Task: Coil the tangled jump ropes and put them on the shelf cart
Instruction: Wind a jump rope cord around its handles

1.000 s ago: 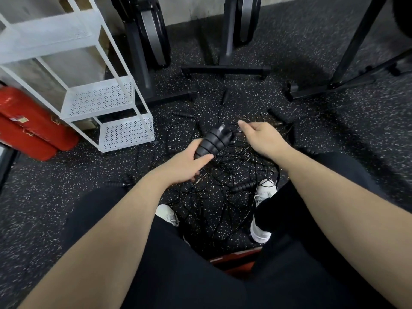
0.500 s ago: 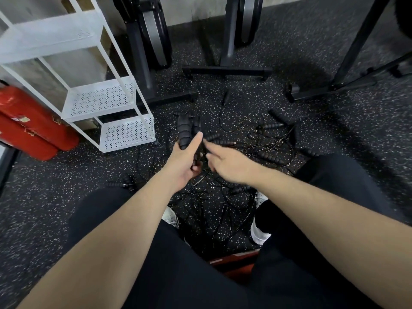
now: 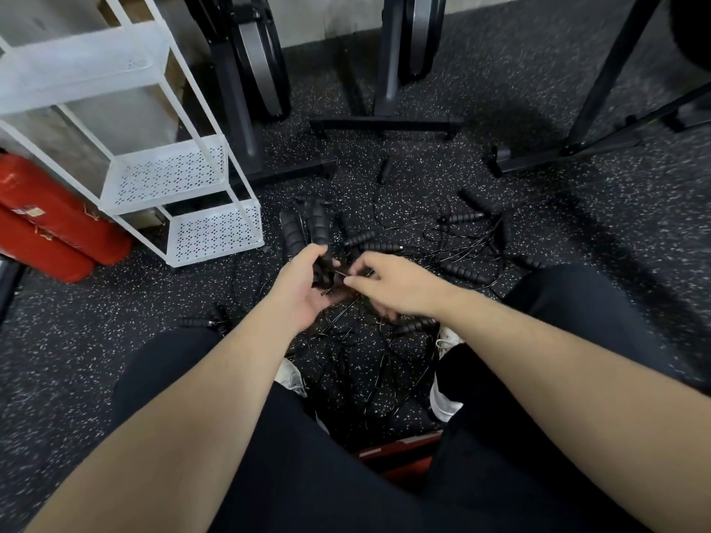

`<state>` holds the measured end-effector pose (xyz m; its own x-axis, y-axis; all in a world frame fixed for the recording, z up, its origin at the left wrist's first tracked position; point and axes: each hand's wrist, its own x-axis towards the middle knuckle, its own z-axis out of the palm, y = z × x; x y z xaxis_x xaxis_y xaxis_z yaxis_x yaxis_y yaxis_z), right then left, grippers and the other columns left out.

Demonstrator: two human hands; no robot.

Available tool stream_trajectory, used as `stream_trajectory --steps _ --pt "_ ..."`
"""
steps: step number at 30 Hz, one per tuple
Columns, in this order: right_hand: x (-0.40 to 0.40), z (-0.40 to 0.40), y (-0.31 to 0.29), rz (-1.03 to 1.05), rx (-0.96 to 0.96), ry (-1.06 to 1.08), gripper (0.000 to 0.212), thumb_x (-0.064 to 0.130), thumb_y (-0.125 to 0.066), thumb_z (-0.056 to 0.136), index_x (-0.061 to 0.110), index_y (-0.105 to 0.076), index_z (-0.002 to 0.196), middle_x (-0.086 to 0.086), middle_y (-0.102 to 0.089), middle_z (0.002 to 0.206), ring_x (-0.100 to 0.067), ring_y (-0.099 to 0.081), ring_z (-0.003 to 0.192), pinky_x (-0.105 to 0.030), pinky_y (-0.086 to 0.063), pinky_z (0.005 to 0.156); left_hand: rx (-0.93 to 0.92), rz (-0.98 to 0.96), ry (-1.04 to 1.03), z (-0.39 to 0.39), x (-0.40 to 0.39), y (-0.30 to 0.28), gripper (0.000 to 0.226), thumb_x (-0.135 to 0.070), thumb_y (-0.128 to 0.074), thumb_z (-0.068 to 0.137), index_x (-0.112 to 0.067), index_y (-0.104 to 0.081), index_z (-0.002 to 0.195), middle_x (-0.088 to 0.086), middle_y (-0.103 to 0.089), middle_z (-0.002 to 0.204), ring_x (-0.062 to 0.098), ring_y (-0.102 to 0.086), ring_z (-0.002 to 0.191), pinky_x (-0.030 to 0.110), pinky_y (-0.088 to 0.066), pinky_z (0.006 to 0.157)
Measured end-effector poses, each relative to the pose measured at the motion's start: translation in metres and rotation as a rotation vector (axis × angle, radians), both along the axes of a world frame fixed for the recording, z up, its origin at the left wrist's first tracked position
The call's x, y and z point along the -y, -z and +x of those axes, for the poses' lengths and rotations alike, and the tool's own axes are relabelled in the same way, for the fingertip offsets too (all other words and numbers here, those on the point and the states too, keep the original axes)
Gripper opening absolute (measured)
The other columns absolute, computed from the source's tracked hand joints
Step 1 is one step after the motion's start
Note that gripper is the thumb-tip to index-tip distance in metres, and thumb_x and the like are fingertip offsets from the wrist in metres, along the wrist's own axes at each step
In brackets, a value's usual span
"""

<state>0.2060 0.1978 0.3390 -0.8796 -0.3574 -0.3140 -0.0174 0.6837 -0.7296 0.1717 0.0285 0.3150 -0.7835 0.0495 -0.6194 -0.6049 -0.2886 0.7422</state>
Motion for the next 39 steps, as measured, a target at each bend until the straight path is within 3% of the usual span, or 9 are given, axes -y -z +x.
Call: stream_trajectory --steps 5,8,13,18,22,26,31,36,39 --pt "-0.03 -0.009 -0.009 -0.139 0.085 -0.026 0.035 0.043 -0.048 0.106 0.02 -0.07 0.091 0.006 -0.054 0.051 -0.015 -0.058 0.055 -0.034 -0.053 0.076 0.009 -0.019 0.068 0.003 0.005 -0.02 0.024 -0.029 -0.064 0.1 -0.01 -0.062 0.115 0.011 -0.068 0.091 0.022 -0.064 0.065 0.046 -0.064 0.07" --pt "-0.038 -0.012 -0.011 -0.281 0.131 -0.042 0.029 0.03 -0.044 0.109 0.02 -0.07 0.102 0.004 -0.052 0.058 -0.019 -0.051 0.06 -0.028 -0.052 0.065 0.014 0.068 0.011 0.001 0.01 -0.029 0.022 -0.024 -0.063 0.099 -0.005 -0.06 0.111 0.012 -0.062 0.092 0.018 -0.057 0.059 0.034 -0.06 0.058" --pt "-0.048 -0.013 -0.012 -0.117 0.159 0.035 0.046 0.058 -0.052 0.099 0.018 -0.064 0.079 0.005 -0.047 0.057 -0.014 -0.041 0.053 -0.023 -0.042 0.058 0.031 0.283 0.042 0.0 0.021 -0.037 0.022 -0.017 -0.06 0.098 0.001 -0.059 0.112 0.013 -0.058 0.091 0.014 -0.045 0.056 0.022 -0.045 0.047" --pt "-0.064 -0.021 -0.012 -0.37 0.29 -0.056 0.029 0.033 -0.048 0.106 0.019 -0.072 0.098 0.007 -0.044 0.064 -0.012 -0.04 0.06 -0.025 -0.042 0.066 0.034 0.417 0.113 -0.002 0.031 -0.039 0.036 -0.017 -0.063 0.087 0.002 -0.06 0.117 0.012 -0.059 0.095 0.011 -0.042 0.055 0.018 -0.043 0.043" --pt "-0.071 -0.021 -0.013 -0.125 0.218 0.027 0.039 0.058 -0.061 0.093 0.021 -0.072 0.086 0.007 -0.049 0.058 -0.011 -0.046 0.056 -0.029 -0.043 0.076 0.01 0.471 0.352 0.001 0.039 -0.039 0.056 -0.017 -0.082 0.074 0.0 -0.06 0.123 0.011 -0.061 0.094 0.01 -0.044 0.049 0.02 -0.045 0.039" --pt "-0.07 -0.028 -0.004 0.027 0.157 0.19 0.048 0.071 -0.074 0.074 0.026 -0.058 0.068 0.024 -0.049 0.043 -0.005 -0.048 0.06 -0.028 -0.038 0.066 -0.002 0.247 0.572 0.006 0.035 -0.043 0.058 -0.016 -0.083 0.068 -0.001 -0.058 0.118 0.01 -0.066 0.087 0.011 -0.046 0.045 0.022 -0.043 0.038" --pt "-0.069 -0.033 0.007 -0.065 0.122 0.057 0.02 0.023 -0.083 0.083 0.015 -0.067 0.074 0.021 -0.066 0.064 0.009 -0.056 0.064 -0.021 -0.042 0.071 -0.017 -0.03 0.962 0.017 0.024 -0.049 0.048 -0.012 -0.07 0.09 -0.025 -0.051 0.132 0.003 -0.066 0.083 0.017 -0.056 0.058 0.031 -0.055 0.053" --pt "-0.075 -0.036 0.005 -0.085 0.184 0.012 0.009 0.018 -0.077 0.089 0.025 -0.08 0.093 0.006 -0.078 0.097 -0.018 -0.069 0.099 -0.036 -0.046 0.097 -0.037 -0.147 1.122 0.018 0.023 -0.051 0.056 -0.001 -0.059 0.097 -0.033 -0.043 0.14 0.013 -0.062 0.104 0.022 -0.064 0.065 0.034 -0.06 0.059" --pt "-0.07 -0.035 0.003 -0.072 0.165 0.025 0.007 0.022 -0.079 0.086 0.028 -0.081 0.084 0.007 -0.078 0.088 -0.015 -0.069 0.084 -0.031 -0.05 0.09 -0.078 -0.231 1.249 0.021 0.017 -0.048 0.054 0.005 -0.061 0.097 -0.02 -0.039 0.141 0.013 -0.062 0.102 0.024 -0.067 0.068 0.032 -0.059 0.057"
